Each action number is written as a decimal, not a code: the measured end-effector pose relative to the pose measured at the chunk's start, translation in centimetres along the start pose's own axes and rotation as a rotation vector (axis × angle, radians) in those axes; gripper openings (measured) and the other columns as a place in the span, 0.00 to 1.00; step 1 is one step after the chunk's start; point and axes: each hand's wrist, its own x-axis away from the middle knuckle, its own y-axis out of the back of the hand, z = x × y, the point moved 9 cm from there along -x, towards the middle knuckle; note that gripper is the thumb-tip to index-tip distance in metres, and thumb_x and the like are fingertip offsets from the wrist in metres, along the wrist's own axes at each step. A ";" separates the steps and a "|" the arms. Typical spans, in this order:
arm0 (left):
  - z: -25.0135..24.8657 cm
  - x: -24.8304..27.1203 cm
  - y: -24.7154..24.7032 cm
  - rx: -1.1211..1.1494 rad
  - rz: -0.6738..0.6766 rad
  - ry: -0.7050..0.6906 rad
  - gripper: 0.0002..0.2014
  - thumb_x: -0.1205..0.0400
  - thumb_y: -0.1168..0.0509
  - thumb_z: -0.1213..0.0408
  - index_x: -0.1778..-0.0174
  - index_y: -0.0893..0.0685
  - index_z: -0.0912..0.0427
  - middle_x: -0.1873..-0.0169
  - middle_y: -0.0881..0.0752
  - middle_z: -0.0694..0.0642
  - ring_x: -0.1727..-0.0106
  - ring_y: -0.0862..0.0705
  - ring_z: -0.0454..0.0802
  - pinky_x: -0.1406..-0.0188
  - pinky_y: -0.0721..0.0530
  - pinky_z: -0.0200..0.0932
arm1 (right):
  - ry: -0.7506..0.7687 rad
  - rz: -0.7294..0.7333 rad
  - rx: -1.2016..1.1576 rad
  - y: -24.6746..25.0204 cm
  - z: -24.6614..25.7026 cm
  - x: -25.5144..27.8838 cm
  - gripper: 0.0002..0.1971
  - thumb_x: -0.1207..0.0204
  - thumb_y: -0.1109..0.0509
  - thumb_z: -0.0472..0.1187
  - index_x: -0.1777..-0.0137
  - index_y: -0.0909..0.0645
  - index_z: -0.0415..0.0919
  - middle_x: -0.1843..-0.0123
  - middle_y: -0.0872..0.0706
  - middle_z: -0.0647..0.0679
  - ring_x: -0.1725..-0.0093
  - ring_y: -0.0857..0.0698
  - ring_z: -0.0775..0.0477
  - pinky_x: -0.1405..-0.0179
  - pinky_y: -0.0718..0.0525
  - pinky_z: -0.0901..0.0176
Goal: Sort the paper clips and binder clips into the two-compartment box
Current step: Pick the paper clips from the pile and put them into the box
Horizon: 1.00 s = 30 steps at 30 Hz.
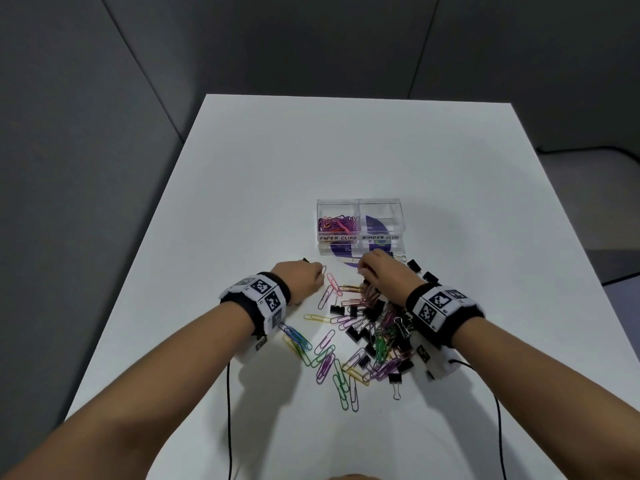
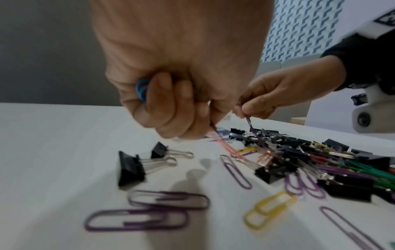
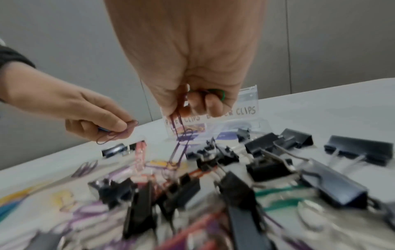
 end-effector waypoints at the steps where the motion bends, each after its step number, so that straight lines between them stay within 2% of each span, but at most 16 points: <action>1: 0.2 0.1 0.7 0.005 -0.027 -0.010 0.18 0.12 0.55 0.58 0.43 0.24 0.65 0.48 0.14 0.64 0.47 0.17 0.61 0.52 0.23 0.48 | 0.008 -0.025 -0.036 0.7 0.2 -0.2 0.12 0.14 0.46 0.41 0.43 0.25 0.34 0.42 0.23 0.39 0.52 0.21 0.43 0.52 0.24 0.55; 3: 0.6 0.2 2.5 0.014 -0.089 -0.031 0.17 0.11 0.55 0.58 0.44 0.24 0.63 0.50 0.14 0.63 0.49 0.17 0.60 0.56 0.27 0.45 | 0.036 -0.092 -0.085 2.5 1.1 -0.9 0.12 0.14 0.46 0.41 0.46 0.25 0.33 0.47 0.20 0.39 0.54 0.23 0.46 0.54 0.26 0.59; 6: 1.3 0.1 5.8 0.054 -0.205 -0.048 0.17 0.11 0.55 0.56 0.41 0.25 0.61 0.52 0.14 0.61 0.51 0.16 0.60 0.58 0.28 0.44 | 0.061 -0.227 -0.148 6.2 2.8 -2.7 0.12 0.15 0.45 0.40 0.46 0.23 0.33 0.54 0.21 0.44 0.57 0.23 0.48 0.57 0.28 0.60; 10: 2.5 -1.3 9.8 0.071 -0.321 -0.010 0.17 0.12 0.51 0.56 0.44 0.22 0.62 0.50 0.14 0.61 0.50 0.17 0.60 0.61 0.29 0.43 | 0.054 -0.340 -0.089 9.2 4.2 -6.0 0.10 0.16 0.43 0.39 0.46 0.23 0.34 0.51 0.16 0.40 0.56 0.20 0.43 0.57 0.24 0.54; 12: 3.0 -2.3 10.5 0.072 -0.272 0.010 0.16 0.13 0.48 0.57 0.45 0.20 0.64 0.49 0.14 0.62 0.49 0.17 0.60 0.58 0.27 0.44 | 0.014 -0.307 -0.028 8.8 4.2 -7.8 0.10 0.16 0.43 0.39 0.44 0.23 0.34 0.47 0.16 0.39 0.52 0.17 0.40 0.52 0.22 0.50; 14: 3.4 -3.3 10.4 0.057 -0.186 0.027 0.16 0.13 0.47 0.58 0.45 0.20 0.66 0.47 0.15 0.63 0.51 0.19 0.59 0.54 0.24 0.46 | -0.026 -0.206 0.016 7.3 3.8 -9.2 0.12 0.17 0.42 0.39 0.39 0.24 0.35 0.43 0.15 0.37 0.46 0.17 0.38 0.47 0.21 0.49; 17: 3.5 -4.4 10.2 0.042 -0.117 0.038 0.14 0.13 0.45 0.59 0.48 0.20 0.66 0.52 0.17 0.63 0.56 0.24 0.54 0.55 0.27 0.45 | -0.040 -0.044 -0.030 5.3 3.2 -9.7 0.18 0.18 0.39 0.40 0.29 0.28 0.38 0.35 0.17 0.37 0.37 0.19 0.38 0.36 0.22 0.49; 19: 3.1 -4.8 10.5 0.041 -0.122 0.029 0.13 0.14 0.44 0.61 0.48 0.19 0.67 0.57 0.20 0.60 0.56 0.24 0.54 0.57 0.29 0.42 | -0.030 -0.097 -0.133 5.8 3.0 -9.0 0.19 0.18 0.39 0.38 0.28 0.28 0.38 0.33 0.18 0.38 0.36 0.19 0.40 0.34 0.23 0.50; 22: 1.8 -5.5 11.3 0.060 -0.157 -0.017 0.13 0.15 0.43 0.63 0.45 0.18 0.68 0.52 0.16 0.62 0.50 0.19 0.59 0.55 0.27 0.43 | 0.016 -0.251 -0.181 7.0 2.1 -6.7 0.15 0.18 0.40 0.35 0.33 0.23 0.37 0.36 0.17 0.41 0.39 0.18 0.43 0.39 0.23 0.55; 24: 0.5 -5.9 11.7 0.064 -0.182 -0.052 0.12 0.15 0.43 0.65 0.43 0.18 0.67 0.45 0.16 0.63 0.44 0.18 0.60 0.52 0.25 0.44 | 0.075 -0.270 -0.114 6.5 1.7 -4.7 0.12 0.18 0.40 0.36 0.38 0.21 0.37 0.41 0.15 0.41 0.43 0.18 0.44 0.46 0.22 0.57; 27: -1.4 -6.8 11.6 0.053 -0.192 -0.086 0.13 0.14 0.44 0.65 0.39 0.20 0.66 0.40 0.18 0.63 0.40 0.19 0.59 0.46 0.23 0.46 | 0.120 -0.152 0.041 3.5 1.0 -2.3 0.11 0.17 0.40 0.39 0.41 0.20 0.39 0.44 0.15 0.44 0.46 0.19 0.47 0.52 0.25 0.63; 30: -2.4 -7.6 10.8 0.036 -0.157 -0.084 0.15 0.14 0.42 0.63 0.35 0.21 0.64 0.37 0.20 0.63 0.37 0.20 0.60 0.41 0.22 0.48 | 0.105 -0.040 0.111 0.8 0.1 -0.9 0.11 0.18 0.40 0.40 0.42 0.20 0.39 0.43 0.17 0.45 0.43 0.20 0.47 0.51 0.26 0.63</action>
